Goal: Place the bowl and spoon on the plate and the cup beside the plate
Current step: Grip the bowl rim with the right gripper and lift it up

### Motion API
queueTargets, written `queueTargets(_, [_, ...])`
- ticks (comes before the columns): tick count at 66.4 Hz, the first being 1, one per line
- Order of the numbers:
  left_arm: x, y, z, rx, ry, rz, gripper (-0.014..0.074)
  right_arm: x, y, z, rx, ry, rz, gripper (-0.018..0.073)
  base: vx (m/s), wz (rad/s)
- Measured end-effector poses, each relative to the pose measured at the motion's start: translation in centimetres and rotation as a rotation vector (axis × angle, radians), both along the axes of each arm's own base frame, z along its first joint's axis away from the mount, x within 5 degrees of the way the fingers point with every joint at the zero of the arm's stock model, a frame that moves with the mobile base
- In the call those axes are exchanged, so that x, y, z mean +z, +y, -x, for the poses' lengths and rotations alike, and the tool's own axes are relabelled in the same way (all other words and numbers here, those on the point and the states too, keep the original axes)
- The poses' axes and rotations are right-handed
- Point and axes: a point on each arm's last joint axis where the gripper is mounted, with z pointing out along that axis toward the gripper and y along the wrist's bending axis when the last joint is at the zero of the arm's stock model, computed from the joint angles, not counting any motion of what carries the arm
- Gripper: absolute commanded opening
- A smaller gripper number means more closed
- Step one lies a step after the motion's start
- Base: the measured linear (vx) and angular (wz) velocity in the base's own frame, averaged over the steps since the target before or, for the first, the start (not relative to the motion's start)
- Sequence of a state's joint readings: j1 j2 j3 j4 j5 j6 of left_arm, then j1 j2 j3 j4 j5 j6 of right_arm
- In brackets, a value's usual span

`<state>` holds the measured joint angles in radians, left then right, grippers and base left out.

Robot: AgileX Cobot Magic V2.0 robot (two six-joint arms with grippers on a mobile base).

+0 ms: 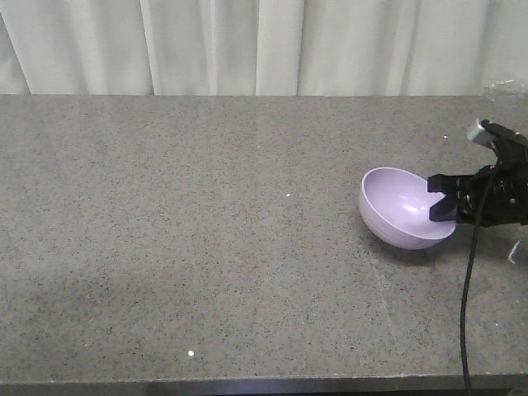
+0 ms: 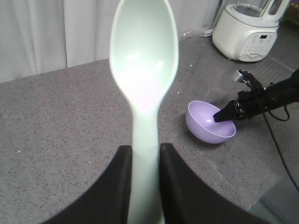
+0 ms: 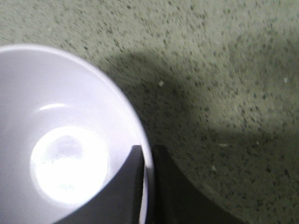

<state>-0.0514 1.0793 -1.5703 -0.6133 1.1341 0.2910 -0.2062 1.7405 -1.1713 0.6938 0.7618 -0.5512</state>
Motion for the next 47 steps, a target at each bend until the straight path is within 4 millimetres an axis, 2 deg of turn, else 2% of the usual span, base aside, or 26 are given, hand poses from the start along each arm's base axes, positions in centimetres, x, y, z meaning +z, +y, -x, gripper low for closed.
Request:
queueTargets(6, [0.0,0.0,0.0,-0.001,0.002,-0.001,-0.0007,2.4,0.4,0.2,0.049,-0.047,-0.018,-0.0008,0.00,0.00])
queueTargets(12, [0.0,0.0,0.0,-0.003,0.005,-0.003,-0.0007,6.9,1.3,1.0,0.104,-0.162,-0.065,-0.0007,0.00,0.00])
queueTargets(19, [-0.1,0.0,0.0,-0.003,0.006,-0.003,-0.0007,13.0,2.8,3.6,0.181,-0.334,-0.135,-0.0006,0.00,0.00])
queueTargets(26, [-0.1,0.0,0.0,-0.003,0.006,-0.003,-0.0007,17.9,4.2,7.2,0.240,-0.485,-0.178,-0.0006,0.00,0.00])
queueTargets(33, [-0.1,0.0,0.0,-0.003,0.006,-0.003,-0.0007,21.0,5.1,10.7,0.277,-0.594,-0.166,-0.0006,0.00,0.00])
queueTargets(39, [-0.1,0.0,0.0,-0.003,0.006,-0.003,-0.0007,22.4,5.6,12.7,0.295,-0.648,-0.150,-0.0006,0.00,0.00])
queueTargets(47, [-0.1,0.0,0.0,-0.003,0.007,-0.004,-0.0007,23.4,5.9,14.3,0.307,-0.690,-0.134,-0.0006,0.00,0.00])
